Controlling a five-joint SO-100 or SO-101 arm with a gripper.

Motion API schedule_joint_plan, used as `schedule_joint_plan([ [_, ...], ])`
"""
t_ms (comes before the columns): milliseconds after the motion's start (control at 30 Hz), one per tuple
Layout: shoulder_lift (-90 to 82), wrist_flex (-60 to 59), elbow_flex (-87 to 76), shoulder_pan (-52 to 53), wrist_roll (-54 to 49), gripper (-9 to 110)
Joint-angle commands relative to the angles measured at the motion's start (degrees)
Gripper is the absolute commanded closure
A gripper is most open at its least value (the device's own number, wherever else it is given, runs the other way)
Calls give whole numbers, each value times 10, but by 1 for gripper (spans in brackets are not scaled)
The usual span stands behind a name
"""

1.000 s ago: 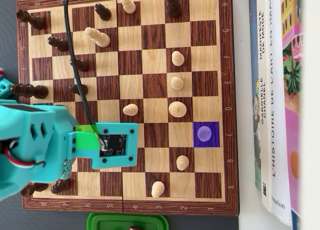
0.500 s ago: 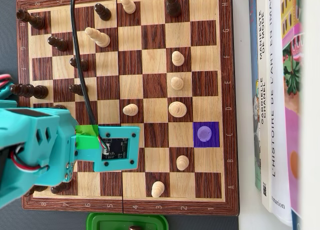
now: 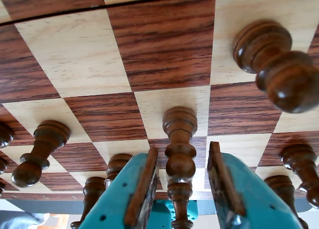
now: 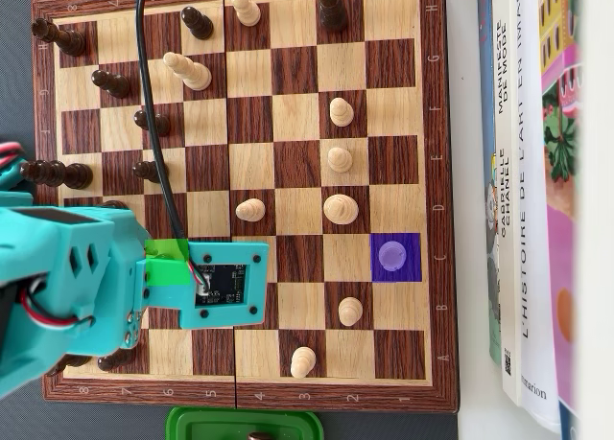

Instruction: Play chess

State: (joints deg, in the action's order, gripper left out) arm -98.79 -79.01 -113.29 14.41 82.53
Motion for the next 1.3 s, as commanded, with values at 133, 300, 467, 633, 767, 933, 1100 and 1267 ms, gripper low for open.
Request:
schedule_joint_plan([
  [133, -3, 22, 25, 7, 4, 86],
  [300, -3, 18, 22, 8, 4, 86],
  [467, -3, 16, 20, 8, 4, 87],
  [633, -3, 16, 20, 8, 3, 90],
  [767, -3, 16, 20, 8, 3, 90],
  [933, -3, 16, 19, 8, 1, 90],
  [1100, -3, 16, 19, 8, -1, 95],
  [1267, -3, 15, 19, 8, -2, 96],
])
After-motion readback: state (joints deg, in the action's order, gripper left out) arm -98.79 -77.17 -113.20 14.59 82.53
